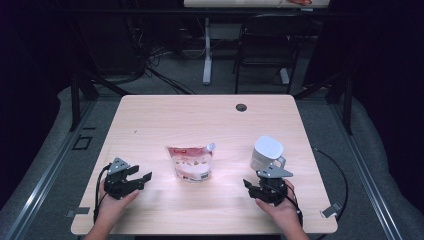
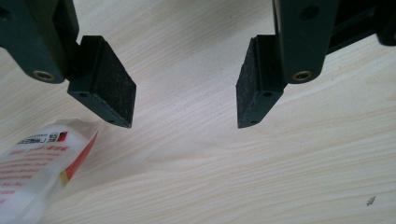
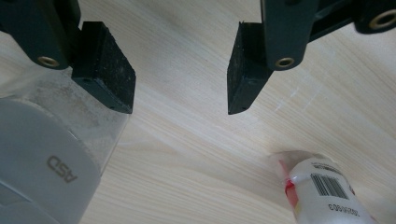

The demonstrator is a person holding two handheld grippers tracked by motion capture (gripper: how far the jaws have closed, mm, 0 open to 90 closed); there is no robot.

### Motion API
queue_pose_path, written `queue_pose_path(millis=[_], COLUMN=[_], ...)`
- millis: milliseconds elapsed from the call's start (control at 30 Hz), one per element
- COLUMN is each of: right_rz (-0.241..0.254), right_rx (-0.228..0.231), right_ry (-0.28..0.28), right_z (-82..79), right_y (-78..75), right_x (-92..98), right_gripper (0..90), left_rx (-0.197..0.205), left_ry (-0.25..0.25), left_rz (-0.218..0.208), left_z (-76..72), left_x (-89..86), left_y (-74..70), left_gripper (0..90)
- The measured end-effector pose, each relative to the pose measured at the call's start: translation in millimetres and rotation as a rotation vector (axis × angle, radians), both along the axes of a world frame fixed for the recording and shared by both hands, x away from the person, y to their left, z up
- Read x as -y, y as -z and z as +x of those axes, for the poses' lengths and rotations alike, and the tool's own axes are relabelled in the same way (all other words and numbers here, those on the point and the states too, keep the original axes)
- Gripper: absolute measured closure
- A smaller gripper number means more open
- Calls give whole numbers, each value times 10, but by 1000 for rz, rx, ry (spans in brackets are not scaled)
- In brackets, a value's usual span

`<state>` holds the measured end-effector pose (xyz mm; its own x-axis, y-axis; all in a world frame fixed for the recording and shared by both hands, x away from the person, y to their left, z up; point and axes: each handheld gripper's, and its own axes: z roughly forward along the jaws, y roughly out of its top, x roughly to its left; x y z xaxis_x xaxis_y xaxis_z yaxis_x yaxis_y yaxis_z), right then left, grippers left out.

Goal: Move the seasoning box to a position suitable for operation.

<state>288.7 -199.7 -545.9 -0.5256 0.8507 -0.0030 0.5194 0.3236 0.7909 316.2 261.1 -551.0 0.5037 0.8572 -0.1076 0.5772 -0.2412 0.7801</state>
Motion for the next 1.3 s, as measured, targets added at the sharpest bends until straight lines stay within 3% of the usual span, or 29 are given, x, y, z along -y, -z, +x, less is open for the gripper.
queue_pose_path(millis=[467,667,833,900,1033,1300], right_rz=[30,61,29,13,-1,8], right_rx=[35,60,81,85,71,46], right_ry=[66,133,202,255,307,347], right_z=[-135,-189,-193,-184,-122,43], right_y=[-55,-106,-124,-122,-89,-14], right_x=[259,373,455,521,610,737], right_gripper=[525,565,585,591,590,579], left_rx=[-9,2,-2,-3,-4,-20], left_ry=[-17,-9,19,32,31,23], left_rz=[7,0,-2,-2,2,6], left_z=[54,50,47,47,47,52], left_x=[-43,-30,-19,-12,-8,-14], left_y=[2,3,12,15,19,27], left_gripper=[423,443,446,453,457,478])
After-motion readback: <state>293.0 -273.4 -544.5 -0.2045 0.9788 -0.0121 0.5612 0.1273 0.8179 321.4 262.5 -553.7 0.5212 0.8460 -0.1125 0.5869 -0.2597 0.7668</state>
